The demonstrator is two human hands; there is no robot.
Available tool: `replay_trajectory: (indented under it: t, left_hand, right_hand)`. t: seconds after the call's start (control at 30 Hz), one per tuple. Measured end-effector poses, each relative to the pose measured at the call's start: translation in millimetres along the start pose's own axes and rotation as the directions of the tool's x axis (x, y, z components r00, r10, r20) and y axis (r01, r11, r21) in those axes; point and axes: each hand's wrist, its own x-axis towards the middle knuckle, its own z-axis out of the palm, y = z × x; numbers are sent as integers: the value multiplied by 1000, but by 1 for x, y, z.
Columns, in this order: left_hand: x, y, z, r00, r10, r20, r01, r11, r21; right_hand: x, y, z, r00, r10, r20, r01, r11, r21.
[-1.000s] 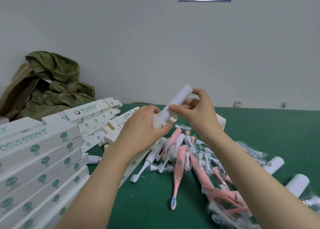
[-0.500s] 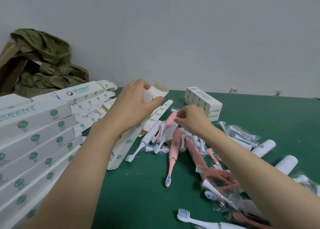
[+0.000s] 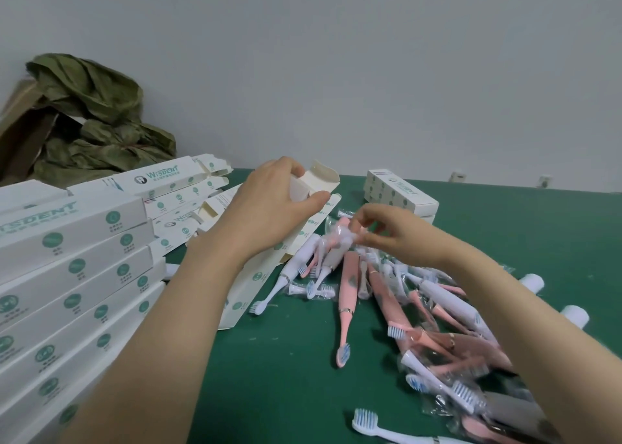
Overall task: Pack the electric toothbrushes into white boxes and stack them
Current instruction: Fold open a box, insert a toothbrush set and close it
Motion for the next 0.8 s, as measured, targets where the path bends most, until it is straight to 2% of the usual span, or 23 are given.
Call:
replay_trajectory:
  t: [0.07, 0.13, 0.17, 0.2, 0.27, 0.37, 0.4, 0.5, 0.63, 0.73, 0.77, 0.8]
  left_hand:
    - [-1, 2, 4, 1000, 5, 21, -5, 1000, 10]
    - [-2, 7, 8, 996, 30, 80, -32, 999, 24]
    - [-3, 9, 9, 993, 51, 107, -52, 999, 13]
    - [-4, 12, 9, 990, 72, 123, -72, 997, -6]
    - [-5, 16, 7, 987, 89, 134, -86, 996, -29]
    - [-6, 17, 3, 989, 79, 122, -75, 996, -40]
    - [-6, 17, 2, 991, 72, 110, -68, 997, -41]
    - [-5, 16, 1, 996, 40, 82, -38, 999, -21]
    - [-6, 16, 4, 993, 57, 104, -56, 998, -4]
    - [-6, 16, 7, 993, 64, 98, -62, 998, -17]
    - [-6, 16, 7, 994, 61, 86, -59, 998, -21]
    - [-5, 17, 6, 996, 56, 71, -54, 998, -29]
  right_hand:
    - [-14, -9, -7, 1000, 3, 18, -9, 932, 362]
    - [-21, -25, -14, 999, -31, 11, 16, 763, 647]
    - [-22, -35, -18, 999, -29, -23, 37, 714, 699]
    - [-21, -44, -21, 997, -6, -80, 60, 718, 694]
    - [-17, -56, -25, 978, 68, -198, 66, 798, 599]
    - [-15, -61, -25, 961, 163, -223, -34, 871, 490]
    - [-16, -61, -24, 961, 172, -216, -70, 908, 413]
    - [-17, -62, -27, 963, 111, -244, -108, 994, 25]
    - [-14, -71, -34, 982, 40, -184, -94, 950, -297]
    - [-11, -72, -37, 964, -63, -259, -80, 858, -508]
    - [-9, -73, -36, 937, -94, -338, -85, 875, -477]
    - [-8, -76, -36, 903, -72, -424, -98, 925, -366]
